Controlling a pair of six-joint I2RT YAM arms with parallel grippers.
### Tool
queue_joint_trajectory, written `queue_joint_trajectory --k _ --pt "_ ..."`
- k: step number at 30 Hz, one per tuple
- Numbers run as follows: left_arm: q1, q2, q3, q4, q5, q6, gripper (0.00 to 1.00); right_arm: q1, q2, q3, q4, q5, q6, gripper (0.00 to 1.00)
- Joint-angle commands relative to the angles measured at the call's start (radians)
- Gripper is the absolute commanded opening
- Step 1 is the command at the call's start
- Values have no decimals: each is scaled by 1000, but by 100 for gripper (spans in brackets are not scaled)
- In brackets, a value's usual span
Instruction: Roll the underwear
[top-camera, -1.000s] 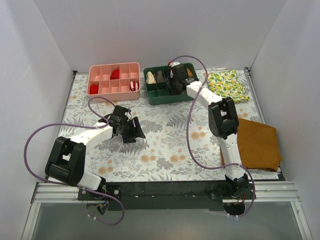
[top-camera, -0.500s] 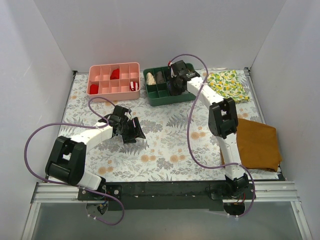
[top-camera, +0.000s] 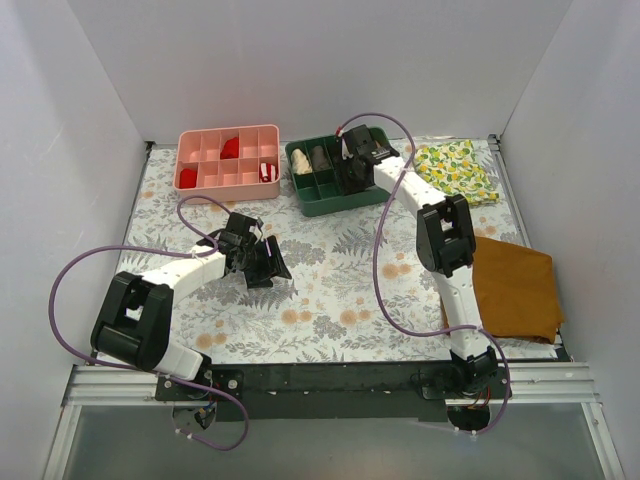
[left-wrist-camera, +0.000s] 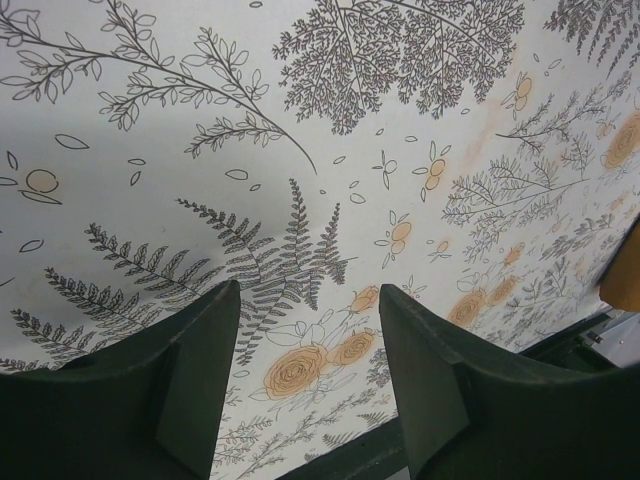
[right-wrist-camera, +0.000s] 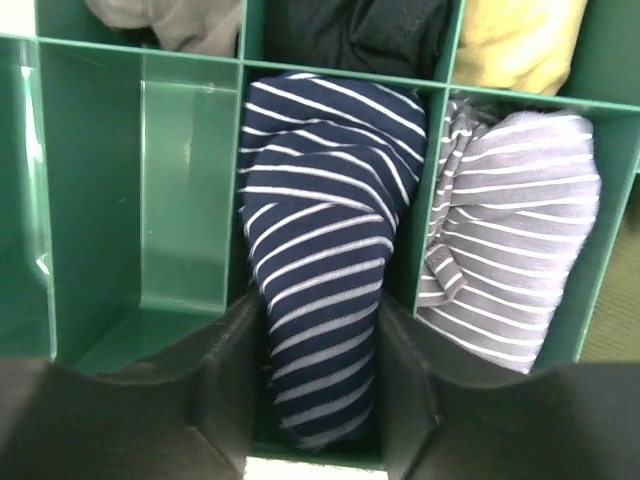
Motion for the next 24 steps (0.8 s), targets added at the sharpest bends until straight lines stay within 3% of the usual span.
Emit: queue_joint_trajectory --k 1,2,6,12,15,16,17,18,19,20,22,24 --pt "7 -6 -3 5 11 15 57 3 -56 -4 -37 2 -27 59" --pt "7 -6 -4 5 10 15 57 4 -60 -3 -35 6 -28 64" --pt "7 -4 -13 8 10 13 57 9 -97 -19 -32 28 -35 66" --pt "7 -4 -18 13 10 16 57 15 -166 -81 -3 77 -35 67" --pt "7 -6 -15 13 10 16 57 15 -209 -124 49 83 -39 63" --pt "7 -6 -15 11 10 18 57 15 -215 -125 58 79 -42 57" --pt "7 -6 -13 11 10 18 57 15 -217 -121 68 76 -45 43" --pt "7 -6 -13 11 8 18 57 15 -214 -115 69 75 -45 36" --pt "7 -6 -16 11 8 18 57 14 -208 -107 71 72 -47 19" --pt "7 -6 -16 11 7 18 57 12 -200 -83 66 69 -47 12" --pt "7 -1 -18 11 8 16 57 9 -172 -61 66 63 -48 2" --pt "7 -1 -15 13 8 16 57 1 -142 -26 66 51 -42 1"
